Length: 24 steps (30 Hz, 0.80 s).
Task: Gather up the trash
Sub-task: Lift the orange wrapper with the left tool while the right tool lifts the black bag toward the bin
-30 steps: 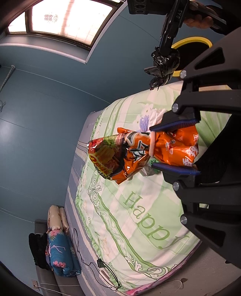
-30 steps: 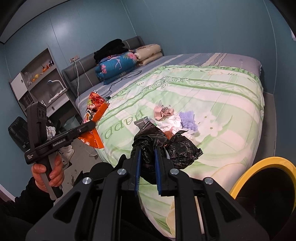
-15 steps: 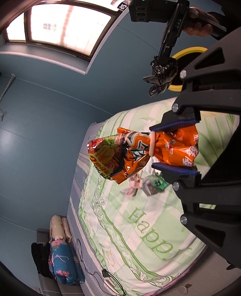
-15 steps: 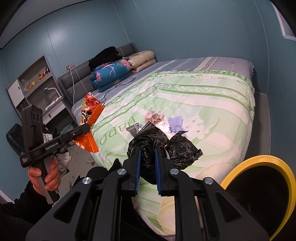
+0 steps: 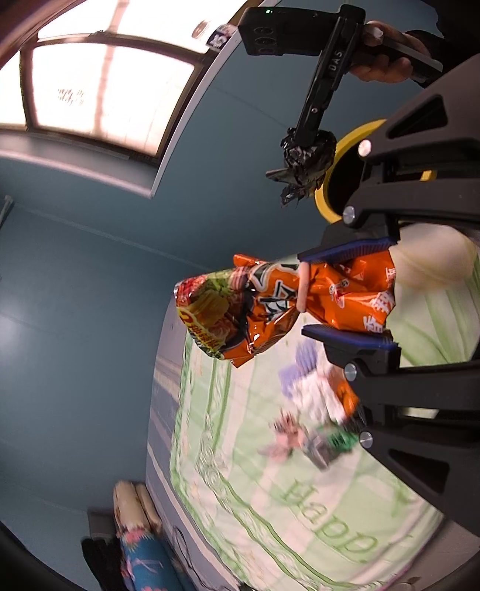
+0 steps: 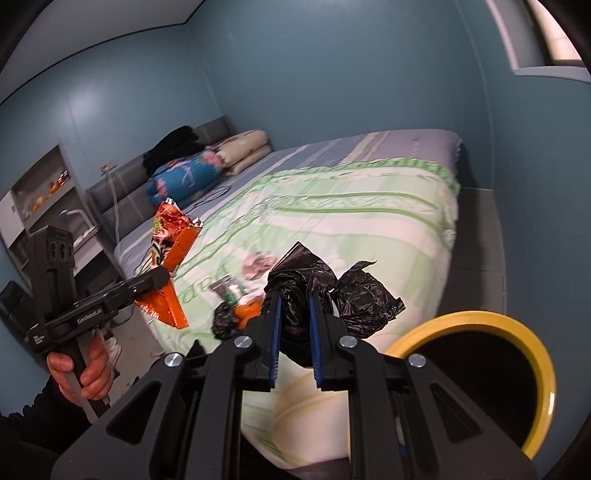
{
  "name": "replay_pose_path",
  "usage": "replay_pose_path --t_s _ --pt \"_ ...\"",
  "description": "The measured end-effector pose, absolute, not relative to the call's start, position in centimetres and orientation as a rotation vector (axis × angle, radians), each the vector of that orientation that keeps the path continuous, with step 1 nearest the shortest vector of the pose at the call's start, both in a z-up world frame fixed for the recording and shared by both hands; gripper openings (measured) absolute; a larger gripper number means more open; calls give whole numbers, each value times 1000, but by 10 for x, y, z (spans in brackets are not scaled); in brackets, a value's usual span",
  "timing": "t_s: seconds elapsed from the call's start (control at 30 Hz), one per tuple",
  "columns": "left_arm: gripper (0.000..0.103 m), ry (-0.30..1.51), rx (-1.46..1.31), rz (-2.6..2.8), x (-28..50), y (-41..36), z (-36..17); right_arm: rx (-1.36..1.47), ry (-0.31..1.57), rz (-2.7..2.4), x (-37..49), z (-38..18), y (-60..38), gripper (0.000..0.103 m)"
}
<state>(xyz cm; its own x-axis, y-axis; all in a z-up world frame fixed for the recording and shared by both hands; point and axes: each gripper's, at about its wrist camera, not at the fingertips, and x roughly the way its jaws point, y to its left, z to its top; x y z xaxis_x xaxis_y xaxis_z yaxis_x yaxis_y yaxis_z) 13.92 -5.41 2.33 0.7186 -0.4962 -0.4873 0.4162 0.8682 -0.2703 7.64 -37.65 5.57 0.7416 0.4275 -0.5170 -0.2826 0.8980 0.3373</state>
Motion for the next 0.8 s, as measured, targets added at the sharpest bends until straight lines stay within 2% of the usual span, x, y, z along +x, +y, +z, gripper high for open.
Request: replay_pose_path --t_s 0.8 --pt "32 707 -54 -757 162 -207 2 384 568 139 52 46 -486 13"
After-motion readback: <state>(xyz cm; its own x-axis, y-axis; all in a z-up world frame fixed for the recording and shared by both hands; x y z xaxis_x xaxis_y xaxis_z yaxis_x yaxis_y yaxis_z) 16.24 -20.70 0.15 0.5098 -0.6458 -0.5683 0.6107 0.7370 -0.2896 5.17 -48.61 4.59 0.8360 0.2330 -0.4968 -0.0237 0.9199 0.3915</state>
